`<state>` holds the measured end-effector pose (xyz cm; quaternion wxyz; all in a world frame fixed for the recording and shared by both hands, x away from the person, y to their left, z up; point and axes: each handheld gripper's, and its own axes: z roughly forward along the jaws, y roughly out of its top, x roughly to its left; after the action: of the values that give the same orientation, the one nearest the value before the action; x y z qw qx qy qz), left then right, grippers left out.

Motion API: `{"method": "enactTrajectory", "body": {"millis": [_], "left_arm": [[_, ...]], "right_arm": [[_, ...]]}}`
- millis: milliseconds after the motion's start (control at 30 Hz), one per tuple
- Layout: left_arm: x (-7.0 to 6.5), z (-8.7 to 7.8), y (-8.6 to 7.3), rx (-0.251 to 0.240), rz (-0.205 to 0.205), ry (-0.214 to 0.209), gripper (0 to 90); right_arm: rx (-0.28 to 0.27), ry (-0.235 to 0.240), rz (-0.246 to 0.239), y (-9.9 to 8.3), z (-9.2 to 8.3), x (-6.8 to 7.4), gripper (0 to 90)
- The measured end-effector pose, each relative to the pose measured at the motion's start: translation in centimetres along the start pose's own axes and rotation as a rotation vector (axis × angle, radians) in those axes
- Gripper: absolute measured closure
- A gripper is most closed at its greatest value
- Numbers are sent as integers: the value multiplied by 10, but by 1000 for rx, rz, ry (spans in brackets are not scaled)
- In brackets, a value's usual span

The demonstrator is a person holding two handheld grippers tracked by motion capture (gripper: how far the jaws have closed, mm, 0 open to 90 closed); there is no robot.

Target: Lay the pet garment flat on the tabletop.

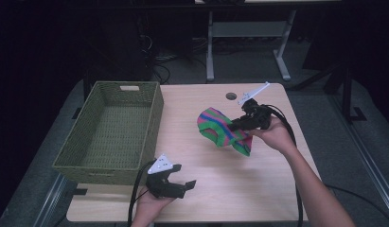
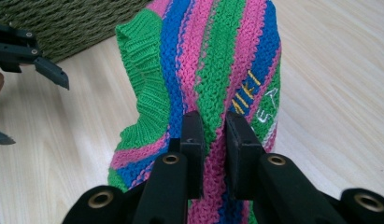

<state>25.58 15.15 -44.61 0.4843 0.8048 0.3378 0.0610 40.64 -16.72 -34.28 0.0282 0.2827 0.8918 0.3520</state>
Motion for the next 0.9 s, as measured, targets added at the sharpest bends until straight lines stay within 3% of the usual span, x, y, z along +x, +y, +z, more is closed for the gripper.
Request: {"method": "enactTrajectory", "body": {"millis": [900], "left_arm": [[0, -3, 1, -10, 1, -1, 157]], "right_arm": [[-19, 18, -38, -16, -8, 29, 786]]}}
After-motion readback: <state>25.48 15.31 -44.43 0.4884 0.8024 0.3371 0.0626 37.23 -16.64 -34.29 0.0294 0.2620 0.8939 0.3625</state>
